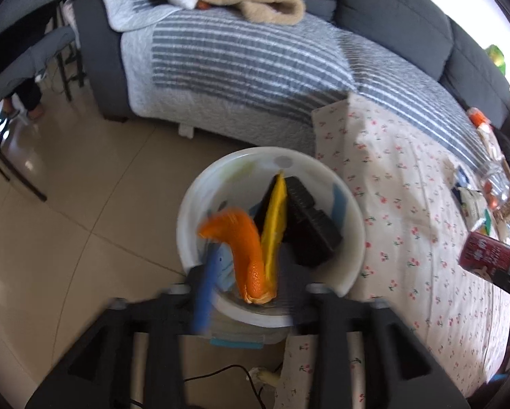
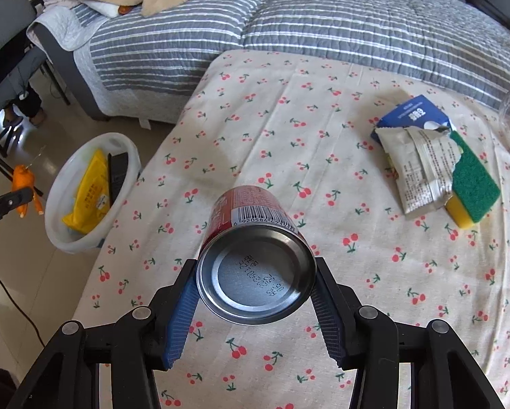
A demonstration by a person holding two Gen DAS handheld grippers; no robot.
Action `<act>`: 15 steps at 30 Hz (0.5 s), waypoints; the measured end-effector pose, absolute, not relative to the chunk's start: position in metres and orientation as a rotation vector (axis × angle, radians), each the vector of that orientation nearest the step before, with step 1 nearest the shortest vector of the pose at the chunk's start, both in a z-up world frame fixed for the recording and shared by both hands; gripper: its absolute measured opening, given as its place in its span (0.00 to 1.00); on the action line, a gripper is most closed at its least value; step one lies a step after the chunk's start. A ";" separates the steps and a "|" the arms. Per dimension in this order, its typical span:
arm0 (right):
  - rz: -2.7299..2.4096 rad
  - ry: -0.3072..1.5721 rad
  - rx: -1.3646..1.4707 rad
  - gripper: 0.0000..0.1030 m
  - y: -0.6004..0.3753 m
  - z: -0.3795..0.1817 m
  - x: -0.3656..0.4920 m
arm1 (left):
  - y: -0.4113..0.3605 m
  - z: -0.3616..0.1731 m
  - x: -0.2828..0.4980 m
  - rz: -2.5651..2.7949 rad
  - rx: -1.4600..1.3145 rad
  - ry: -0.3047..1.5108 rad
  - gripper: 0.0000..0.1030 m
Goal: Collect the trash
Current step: 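Carry the orange peel to the bin and release it with the left gripper, then lower the red can into the bin and open the right gripper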
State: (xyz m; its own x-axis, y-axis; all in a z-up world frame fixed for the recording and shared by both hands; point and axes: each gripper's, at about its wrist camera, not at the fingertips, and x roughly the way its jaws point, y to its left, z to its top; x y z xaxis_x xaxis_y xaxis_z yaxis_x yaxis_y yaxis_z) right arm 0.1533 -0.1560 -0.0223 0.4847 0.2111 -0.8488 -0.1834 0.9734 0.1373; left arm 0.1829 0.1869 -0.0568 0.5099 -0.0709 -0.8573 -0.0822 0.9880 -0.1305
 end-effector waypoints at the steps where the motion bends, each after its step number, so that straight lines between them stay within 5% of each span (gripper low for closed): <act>1: 0.240 1.039 0.028 0.54 -0.156 -0.023 0.153 | 0.189 -0.057 0.183 0.017 -0.170 1.046 0.71; 2: 0.239 1.039 0.026 0.54 -0.156 -0.023 0.153 | 0.192 -0.057 0.182 0.028 -0.177 1.051 0.80; 15: 0.332 1.049 -0.001 0.54 -0.108 -0.017 0.154 | 0.219 -0.049 0.167 0.109 -0.118 1.094 0.97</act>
